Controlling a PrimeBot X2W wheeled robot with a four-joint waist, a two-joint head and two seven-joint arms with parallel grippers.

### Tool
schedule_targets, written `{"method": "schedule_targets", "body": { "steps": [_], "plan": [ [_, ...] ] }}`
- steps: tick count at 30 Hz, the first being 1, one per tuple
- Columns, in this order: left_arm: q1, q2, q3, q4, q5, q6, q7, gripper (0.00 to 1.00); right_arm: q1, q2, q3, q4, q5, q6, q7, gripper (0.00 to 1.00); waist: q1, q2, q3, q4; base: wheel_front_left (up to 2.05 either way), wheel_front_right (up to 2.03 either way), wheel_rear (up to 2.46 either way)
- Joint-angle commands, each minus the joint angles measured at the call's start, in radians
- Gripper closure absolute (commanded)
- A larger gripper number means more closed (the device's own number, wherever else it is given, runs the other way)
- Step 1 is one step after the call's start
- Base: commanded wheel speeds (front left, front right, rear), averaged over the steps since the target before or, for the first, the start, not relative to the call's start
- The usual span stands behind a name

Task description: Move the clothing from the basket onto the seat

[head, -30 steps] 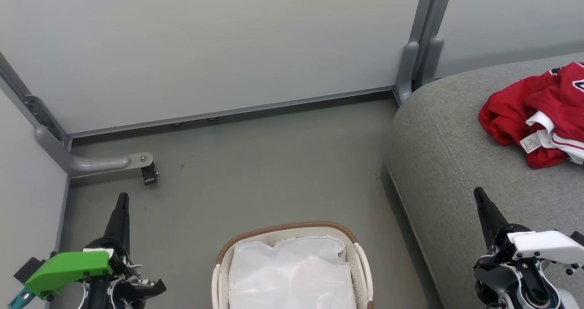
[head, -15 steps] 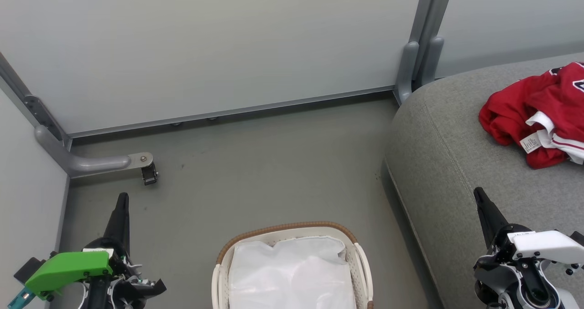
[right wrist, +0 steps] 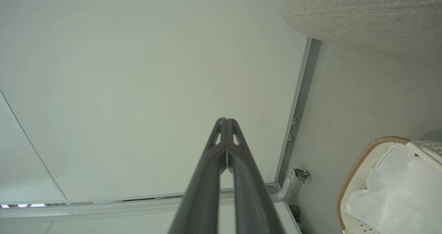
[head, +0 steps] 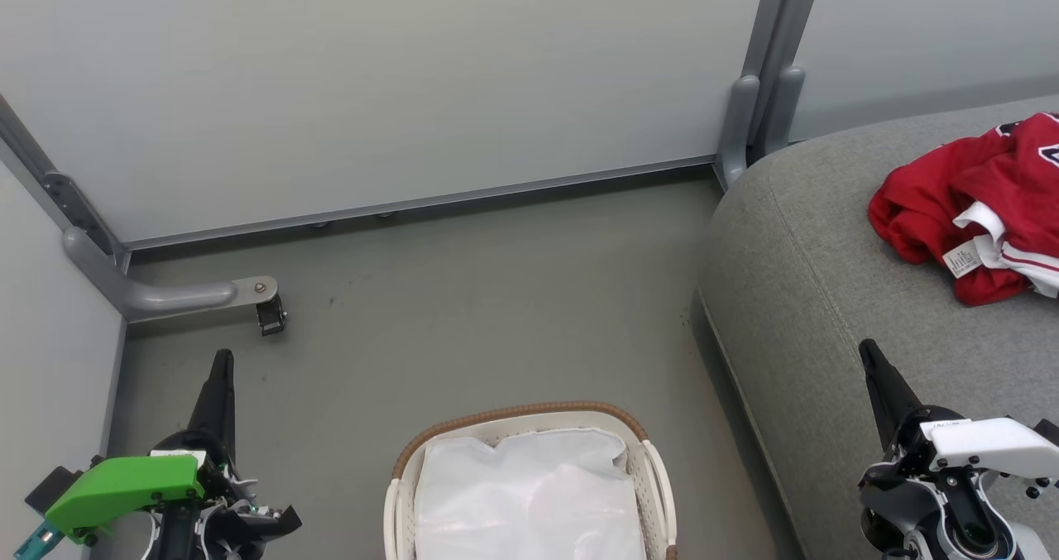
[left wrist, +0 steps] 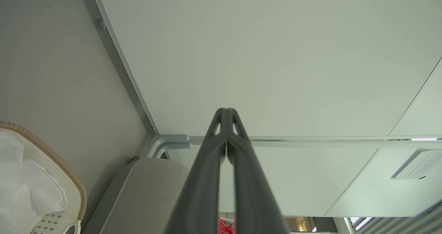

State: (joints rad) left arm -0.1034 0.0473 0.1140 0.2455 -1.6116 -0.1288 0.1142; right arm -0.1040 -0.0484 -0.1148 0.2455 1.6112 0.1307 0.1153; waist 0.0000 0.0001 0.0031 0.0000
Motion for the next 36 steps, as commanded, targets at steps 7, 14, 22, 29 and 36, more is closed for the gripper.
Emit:
{"method": "schedule_targets", "body": {
  "steps": [7, 14, 22, 29, 36],
  "plan": [
    [-0.011, 0.005, 0.002, -0.002, -0.003, -0.005, 0.003, 1.0, -0.008, -0.004, -0.002, -0.003, 0.002, 0.0, 0.002, 1.0, 0.0, -0.0001, 0.0, 0.0, 0.0, 0.0, 0.0],
    [-0.011, 0.005, 0.002, -0.002, -0.003, -0.005, 0.003, 1.0, -0.008, -0.004, -0.003, -0.003, 0.002, 0.0, 0.002, 1.0, 0.0, -0.0001, 0.0, 0.0, 0.0, 0.0, 0.0],
    [-0.011, 0.005, 0.002, -0.002, -0.003, -0.005, 0.003, 1.0, -0.008, -0.004, -0.003, -0.003, 0.002, 0.0, 0.002, 1.0, 0.0, -0.0001, 0.0, 0.0, 0.0, 0.0, 0.0],
    [-0.011, 0.005, 0.002, -0.002, -0.003, -0.005, 0.003, 1.0, -0.008, -0.004, -0.003, -0.003, 0.002, 0.0, 0.002, 1.0, 0.0, -0.0001, 0.0, 0.0, 0.0, 0.0, 0.0],
    [-0.011, 0.005, 0.002, -0.002, -0.003, -0.005, 0.003, 1.0, -0.008, -0.004, -0.003, -0.003, 0.002, 0.0, 0.002, 1.0, 0.0, -0.0001, 0.0, 0.0, 0.0, 0.0, 0.0]
  ]
}}
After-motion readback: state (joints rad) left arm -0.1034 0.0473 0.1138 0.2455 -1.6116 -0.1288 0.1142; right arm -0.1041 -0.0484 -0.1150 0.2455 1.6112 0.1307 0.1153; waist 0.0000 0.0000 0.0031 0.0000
